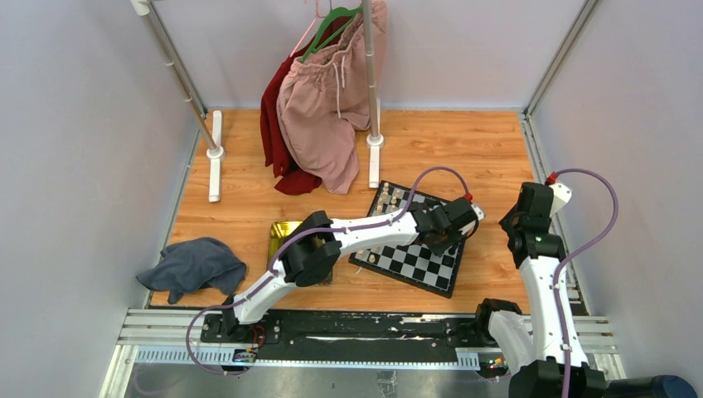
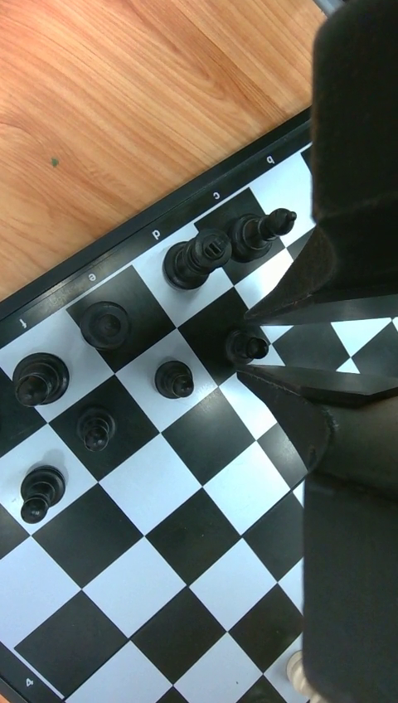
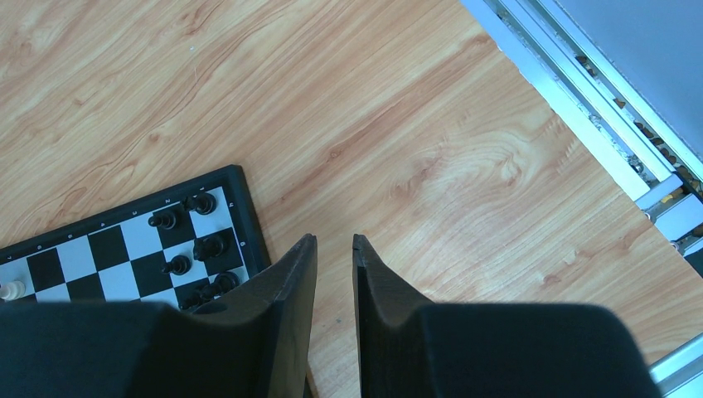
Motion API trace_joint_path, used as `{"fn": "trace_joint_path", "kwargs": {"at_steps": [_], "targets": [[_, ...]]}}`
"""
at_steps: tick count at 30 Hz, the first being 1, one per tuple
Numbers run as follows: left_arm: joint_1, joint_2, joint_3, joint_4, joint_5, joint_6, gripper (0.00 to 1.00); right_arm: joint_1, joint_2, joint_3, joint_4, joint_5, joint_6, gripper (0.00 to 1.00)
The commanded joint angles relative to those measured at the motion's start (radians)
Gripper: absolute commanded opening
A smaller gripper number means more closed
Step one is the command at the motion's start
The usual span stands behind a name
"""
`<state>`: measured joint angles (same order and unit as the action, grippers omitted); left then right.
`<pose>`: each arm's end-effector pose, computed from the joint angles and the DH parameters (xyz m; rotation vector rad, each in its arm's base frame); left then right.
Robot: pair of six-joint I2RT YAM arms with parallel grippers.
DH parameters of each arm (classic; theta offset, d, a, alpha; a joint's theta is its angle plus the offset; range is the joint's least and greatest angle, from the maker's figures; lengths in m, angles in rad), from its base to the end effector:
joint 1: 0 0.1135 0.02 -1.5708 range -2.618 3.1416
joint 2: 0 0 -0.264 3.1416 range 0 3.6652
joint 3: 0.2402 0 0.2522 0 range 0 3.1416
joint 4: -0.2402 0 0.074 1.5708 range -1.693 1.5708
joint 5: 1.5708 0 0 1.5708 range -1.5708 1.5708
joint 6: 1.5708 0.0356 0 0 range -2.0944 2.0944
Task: Set up the chess pieces on the board
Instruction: Place the chess piece on the chessboard, then adjust the chess piece on the chessboard.
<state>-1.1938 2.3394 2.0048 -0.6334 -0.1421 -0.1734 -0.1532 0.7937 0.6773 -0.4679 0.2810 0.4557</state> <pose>0.1948 -0.4784 0.1895 1.2026 2.2650 -0.3619 0.1718 -0.0365 0.2732 0.7914 1.9796 -0.1250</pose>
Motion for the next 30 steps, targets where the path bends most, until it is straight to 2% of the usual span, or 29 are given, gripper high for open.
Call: {"fn": "trace_joint_path", "kwargs": {"at_steps": [1, 5, 15, 17, 24, 27, 30], "targets": [[-0.009, 0.023, 0.023, 0.008, -0.009, -0.003, 0.30, -0.019, -0.011, -0.010, -0.001, 0.010, -0.006, 0.27], [-0.008, 0.011, 0.027, 0.003, -0.018, -0.011, 0.34, -0.020, -0.008, -0.001, -0.001, 0.009, -0.011, 0.27], [-0.007, -0.059, -0.019, -0.006, -0.045, -0.022, 0.36, -0.020, -0.006, 0.005, 0.003, -0.005, -0.013, 0.27], [-0.007, -0.074, -0.032, -0.003, -0.047, -0.029, 0.41, -0.019, -0.008, 0.006, 0.002, -0.004, -0.019, 0.27], [-0.008, -0.130, -0.081, 0.004, -0.053, -0.030, 0.45, -0.017, -0.009, 0.006, 0.000, -0.006, -0.020, 0.27], [-0.007, -0.150, -0.112, 0.006, -0.063, -0.021, 0.43, -0.017, -0.012, 0.003, 0.002, -0.010, -0.016, 0.27], [-0.007, -0.164, -0.146, 0.017, -0.076, -0.018, 0.33, -0.017, -0.011, 0.001, 0.005, -0.011, -0.014, 0.26]]}}
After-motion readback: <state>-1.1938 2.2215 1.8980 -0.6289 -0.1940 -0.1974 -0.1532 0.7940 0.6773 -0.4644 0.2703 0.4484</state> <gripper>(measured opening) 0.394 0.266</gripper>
